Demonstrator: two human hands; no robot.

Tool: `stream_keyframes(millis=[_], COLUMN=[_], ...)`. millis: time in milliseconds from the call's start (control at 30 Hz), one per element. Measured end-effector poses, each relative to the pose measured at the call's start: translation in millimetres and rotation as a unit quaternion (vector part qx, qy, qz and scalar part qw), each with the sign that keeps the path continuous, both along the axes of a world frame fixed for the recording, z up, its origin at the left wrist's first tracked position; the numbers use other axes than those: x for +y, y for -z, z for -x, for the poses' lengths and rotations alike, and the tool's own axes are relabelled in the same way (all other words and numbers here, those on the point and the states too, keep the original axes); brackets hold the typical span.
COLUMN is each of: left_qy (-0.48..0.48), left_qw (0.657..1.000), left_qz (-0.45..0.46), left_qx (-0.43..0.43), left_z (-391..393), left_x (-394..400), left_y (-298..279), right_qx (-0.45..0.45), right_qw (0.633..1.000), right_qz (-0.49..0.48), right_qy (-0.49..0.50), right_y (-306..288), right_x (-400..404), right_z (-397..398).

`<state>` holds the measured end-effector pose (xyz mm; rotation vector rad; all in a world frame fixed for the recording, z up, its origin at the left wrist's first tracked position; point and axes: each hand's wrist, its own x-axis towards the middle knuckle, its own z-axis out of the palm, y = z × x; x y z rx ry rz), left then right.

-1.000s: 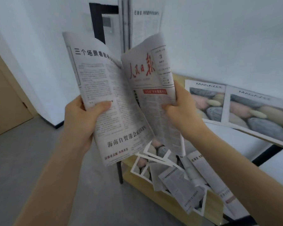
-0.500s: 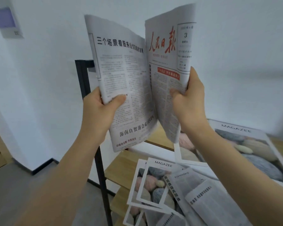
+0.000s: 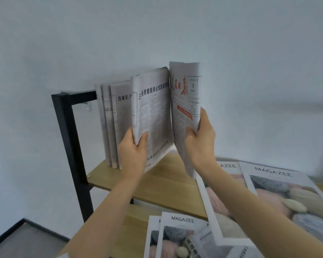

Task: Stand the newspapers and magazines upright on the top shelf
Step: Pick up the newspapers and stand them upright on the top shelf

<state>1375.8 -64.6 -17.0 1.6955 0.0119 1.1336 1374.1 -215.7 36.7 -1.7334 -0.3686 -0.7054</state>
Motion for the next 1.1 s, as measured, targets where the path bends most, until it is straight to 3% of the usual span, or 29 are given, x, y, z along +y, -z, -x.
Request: stream_keyframes(millis=[133,267,467,700,900,1100], left_qy=[-0.016,-0.055,-0.2,-0.269,-0.32,-0.299], left_qw=[1.0,0.996,0.951,0.912,0.889,0.868], left_qz=[-0.007,-0.071,-0.226,-0.287,-0.323,-0.393], left_qx=[-0.007,0.01,-0.066,-0.112,-0.055,-0.051], left_z=[-23,-25,-42,-75,-84,-81], left_x=[8,23,41,65,72,82], left_y=[15,33,36,35,30,-14], right_qx=[0.003,0.031,0.052,0.054,0.058,0.062], right_qw=[0.999,0.997,0.993,0.994,0.995,0.996], right_qz=[0.035,0.061,0.075,0.048,0.044,0.035], right_qy=[-0.011,-0.043,-0.078,-0.08,-0.072,-0.06], right_y=[15,35,46,47,49,50], right_x=[15,27,50,75,84,85], right_z=[-20,-29,-38,-51,-60,-62])
